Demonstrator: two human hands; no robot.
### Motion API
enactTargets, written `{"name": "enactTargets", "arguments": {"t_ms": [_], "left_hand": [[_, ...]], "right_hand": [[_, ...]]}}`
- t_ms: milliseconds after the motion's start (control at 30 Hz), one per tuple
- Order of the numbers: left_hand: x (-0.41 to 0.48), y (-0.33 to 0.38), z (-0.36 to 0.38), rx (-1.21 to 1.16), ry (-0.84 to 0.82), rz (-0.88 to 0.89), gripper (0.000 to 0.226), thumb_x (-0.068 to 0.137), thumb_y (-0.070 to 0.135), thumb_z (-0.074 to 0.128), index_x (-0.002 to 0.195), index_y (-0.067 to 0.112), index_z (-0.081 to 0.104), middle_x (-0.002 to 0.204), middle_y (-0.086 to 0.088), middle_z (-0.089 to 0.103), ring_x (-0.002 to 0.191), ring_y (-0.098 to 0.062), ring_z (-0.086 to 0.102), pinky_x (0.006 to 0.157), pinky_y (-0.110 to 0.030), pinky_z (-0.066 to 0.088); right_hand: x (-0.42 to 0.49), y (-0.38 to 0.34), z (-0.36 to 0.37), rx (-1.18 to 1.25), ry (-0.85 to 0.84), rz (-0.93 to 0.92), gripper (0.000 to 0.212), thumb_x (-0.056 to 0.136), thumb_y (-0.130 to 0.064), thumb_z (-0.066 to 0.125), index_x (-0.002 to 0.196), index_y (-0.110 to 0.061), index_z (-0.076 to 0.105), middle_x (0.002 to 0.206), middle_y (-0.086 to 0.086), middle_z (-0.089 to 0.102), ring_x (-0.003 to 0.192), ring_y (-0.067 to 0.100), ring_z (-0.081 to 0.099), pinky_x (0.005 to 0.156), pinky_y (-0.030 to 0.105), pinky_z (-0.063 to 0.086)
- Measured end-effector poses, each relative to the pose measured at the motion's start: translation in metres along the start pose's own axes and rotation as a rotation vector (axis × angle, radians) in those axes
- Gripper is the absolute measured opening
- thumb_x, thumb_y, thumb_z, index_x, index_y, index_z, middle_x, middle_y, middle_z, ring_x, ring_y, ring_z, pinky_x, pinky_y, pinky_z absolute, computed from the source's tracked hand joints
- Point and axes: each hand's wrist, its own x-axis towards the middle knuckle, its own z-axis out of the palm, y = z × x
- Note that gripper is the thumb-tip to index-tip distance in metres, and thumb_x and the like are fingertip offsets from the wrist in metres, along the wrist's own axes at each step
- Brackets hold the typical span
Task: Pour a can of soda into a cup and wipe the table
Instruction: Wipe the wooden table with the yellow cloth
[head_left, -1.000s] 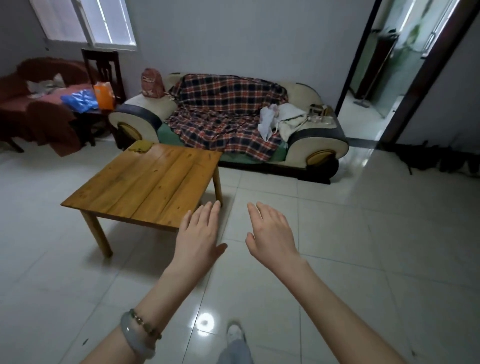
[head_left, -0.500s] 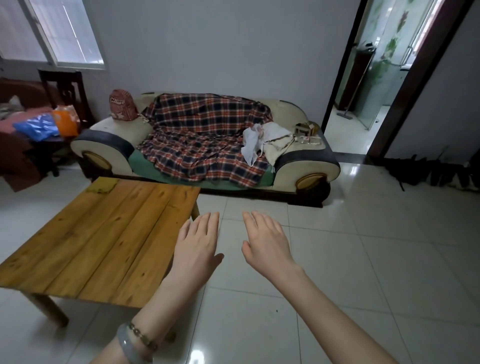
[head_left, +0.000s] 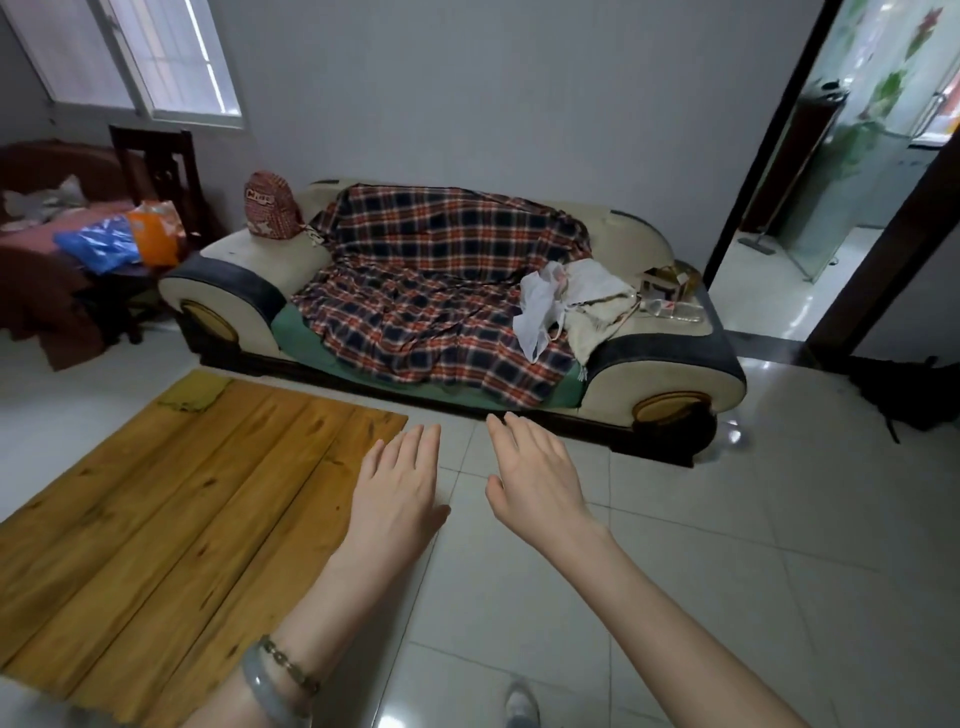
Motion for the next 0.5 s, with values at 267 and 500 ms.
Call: {"name": "enactTargets", "arguments": {"t_ms": [267,500], "left_hand": [[0.118,-0.008,0.018,0.056,-0.015,-0.194,0.103,0.043,0.046,0.089,0.130,0.003,0.052,0.124,-0.017,0.060,0.111,-0.031,0.060,0.093,-0.045,0.047],[0.162,-0.045,0.036,0.093,-0.080,-0.400,0.102,0.044,0.041,0.090,0.131,0.005,0.050,0.126,-0.015,0.059,0.114,-0.029,0.059,0.094,-0.043,0.046]], "right_hand": [[0.141,0.056,0.029,0.046,0.017,-0.209,0.065,0.056,-0.017,0.079,0.117,-0.005,0.061,0.113,0.013,0.065,0.105,0.028,0.063,0.088,0.039,0.052],[0.221,0.054,0.058,0.116,0.009,-0.403,0.062,0.059,-0.018,0.077,0.118,-0.005,0.059,0.111,0.011,0.066,0.104,0.027,0.063,0.088,0.037,0.051]]}}
